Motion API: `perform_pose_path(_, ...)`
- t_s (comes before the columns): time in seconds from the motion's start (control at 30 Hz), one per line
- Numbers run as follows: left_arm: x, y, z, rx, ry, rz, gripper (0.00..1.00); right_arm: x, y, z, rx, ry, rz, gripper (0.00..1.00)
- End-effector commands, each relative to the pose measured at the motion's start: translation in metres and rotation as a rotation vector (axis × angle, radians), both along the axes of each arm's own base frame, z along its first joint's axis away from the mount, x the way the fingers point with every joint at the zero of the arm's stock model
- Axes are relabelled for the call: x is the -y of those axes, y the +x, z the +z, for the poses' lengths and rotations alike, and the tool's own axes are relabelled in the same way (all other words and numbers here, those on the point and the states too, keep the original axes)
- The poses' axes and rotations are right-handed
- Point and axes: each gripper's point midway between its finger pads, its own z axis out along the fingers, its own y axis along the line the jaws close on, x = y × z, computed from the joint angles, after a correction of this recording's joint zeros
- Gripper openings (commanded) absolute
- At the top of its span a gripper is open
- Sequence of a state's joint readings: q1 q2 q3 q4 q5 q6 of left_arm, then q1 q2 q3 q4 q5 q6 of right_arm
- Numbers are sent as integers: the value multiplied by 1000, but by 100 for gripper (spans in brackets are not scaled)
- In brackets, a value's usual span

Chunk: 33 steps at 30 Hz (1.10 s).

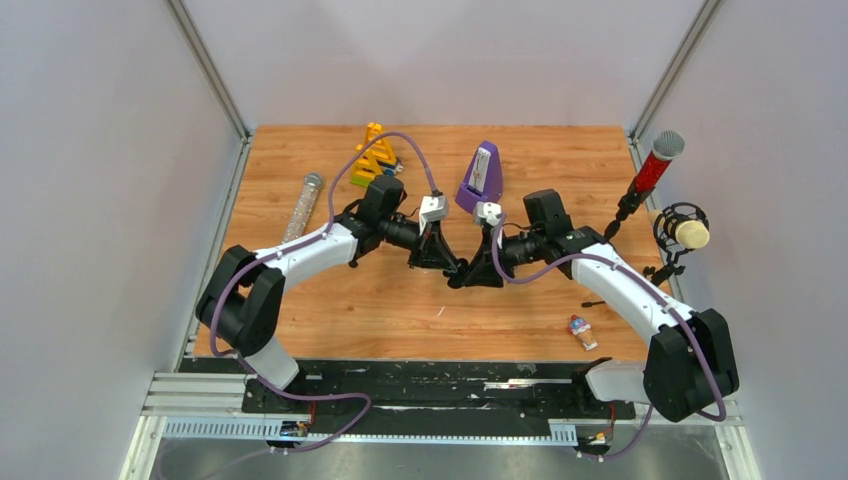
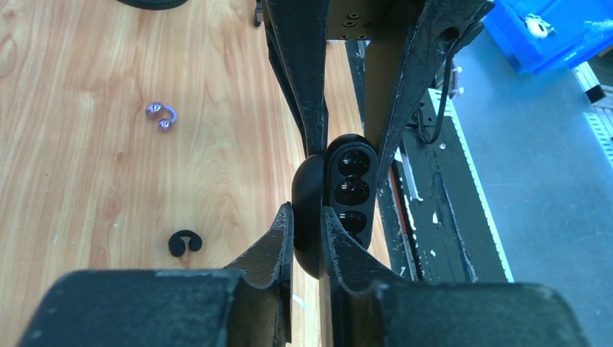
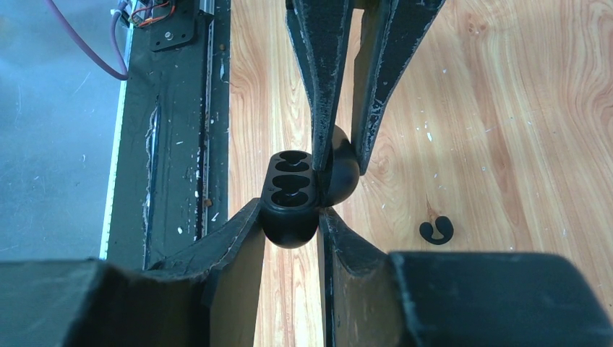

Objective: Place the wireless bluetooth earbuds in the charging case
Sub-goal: Pass from the right arm to the left

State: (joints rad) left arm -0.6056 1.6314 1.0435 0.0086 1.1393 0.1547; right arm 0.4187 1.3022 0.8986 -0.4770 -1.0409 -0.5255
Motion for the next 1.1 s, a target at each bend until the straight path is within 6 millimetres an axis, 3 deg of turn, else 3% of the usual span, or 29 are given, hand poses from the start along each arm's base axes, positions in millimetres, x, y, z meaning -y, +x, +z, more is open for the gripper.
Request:
perform_pose_path(0.0, 5, -1, 11, 37, -19, -35, 10, -4, 0, 7, 29, 22, 26, 0)
perform_pose_path(0.07, 6, -1, 12, 39, -20, -37, 1, -4, 0, 8, 31, 22, 27, 0)
perform_pose_path(0.2, 6, -1, 14, 42, -21, -34, 0, -4, 1, 7, 30, 18, 23, 2)
perform_pose_path(0.4, 3, 8, 17, 103, 6, 17, 0, -3, 9, 12, 45, 3, -8, 61)
perform_pose_path(0.53, -6, 22, 18, 169, 45, 83, 0, 4, 17, 17, 88, -8, -50, 79)
perform_pose_path(0.67, -21, 42, 19, 257, 107, 163, 0, 15, 30, 23, 102, -9, -108, 84)
perform_pose_path(0.8, -44, 61, 9, 389, 250, 234, 0, 26, 53, 17, 48, -23, -207, 83)
perform_pose_path(1.07, -94, 96, -18, 556, 493, 448, 0, 26, 94, -26, -177, -102, -364, 78)
